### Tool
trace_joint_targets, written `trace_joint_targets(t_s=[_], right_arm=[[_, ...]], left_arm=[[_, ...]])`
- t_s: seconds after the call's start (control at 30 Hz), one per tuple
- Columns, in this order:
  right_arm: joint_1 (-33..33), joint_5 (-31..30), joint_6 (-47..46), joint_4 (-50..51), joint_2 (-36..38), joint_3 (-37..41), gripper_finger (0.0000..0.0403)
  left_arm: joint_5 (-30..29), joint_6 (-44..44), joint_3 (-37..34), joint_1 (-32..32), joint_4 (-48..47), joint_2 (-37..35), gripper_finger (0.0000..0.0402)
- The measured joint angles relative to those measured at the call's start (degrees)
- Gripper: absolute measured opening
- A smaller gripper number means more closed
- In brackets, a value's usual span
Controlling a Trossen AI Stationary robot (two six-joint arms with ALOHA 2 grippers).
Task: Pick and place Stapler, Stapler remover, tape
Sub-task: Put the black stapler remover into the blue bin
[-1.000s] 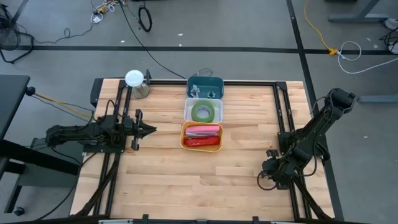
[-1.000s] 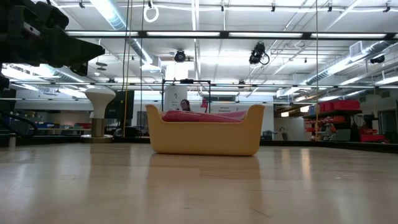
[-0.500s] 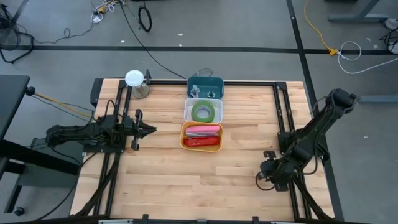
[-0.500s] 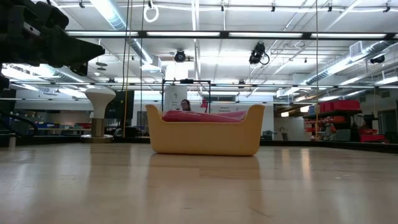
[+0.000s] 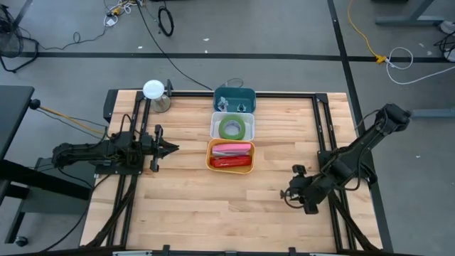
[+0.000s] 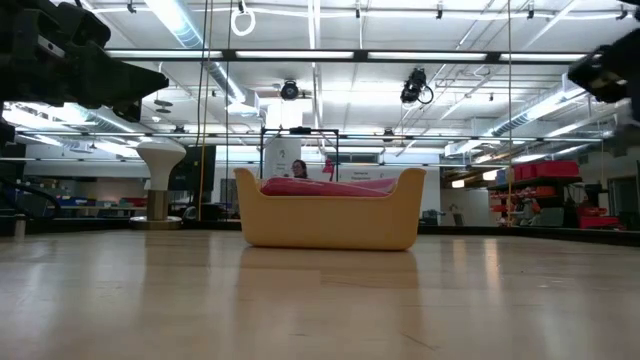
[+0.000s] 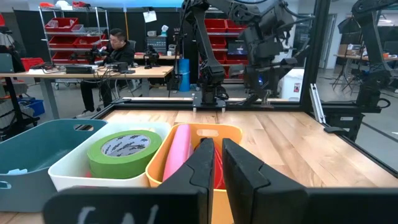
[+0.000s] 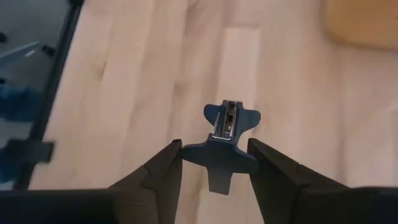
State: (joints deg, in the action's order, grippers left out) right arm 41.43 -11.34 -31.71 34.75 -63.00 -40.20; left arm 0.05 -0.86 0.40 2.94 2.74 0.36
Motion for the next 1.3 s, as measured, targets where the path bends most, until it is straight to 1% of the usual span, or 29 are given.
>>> trace_joint_targets(t_s=[0.3,0.5,0.7,0.83,1.07,1.3], right_arm=[[-6.02,-4.67,6.16,0.01,0.00,-1.10,0.0171],[-9.93,-4.27,10.00,0.78,-0.02,-1.86,0.0171],[-15.60,-4.27,15.92,2.81,-0.02,-6.50,0.0171],[-19.99,-4.23,18.17,4.31,-0.30,-9.98,0.0171],[-27.79,-2.06,22.75,10.51,-3.35,-18.08,0.0171],[-33.94,-0.93,25.68,13.19,-6.89,-24.63,0.0171]], left_arm=[[0.01,0.00,0.02,-0.01,-0.02,0.00,0.0037],[0.00,0.00,0.02,-0.02,0.00,0.00,0.0037],[0.01,0.00,0.00,0.00,-0.01,0.00,0.0037],[0.00,0.00,0.00,0.00,0.00,0.00,0.0037],[0.02,0.00,0.00,-0.02,0.00,0.00,0.0037],[0.02,0.00,0.00,-0.02,0.00,0.00,0.0037]])
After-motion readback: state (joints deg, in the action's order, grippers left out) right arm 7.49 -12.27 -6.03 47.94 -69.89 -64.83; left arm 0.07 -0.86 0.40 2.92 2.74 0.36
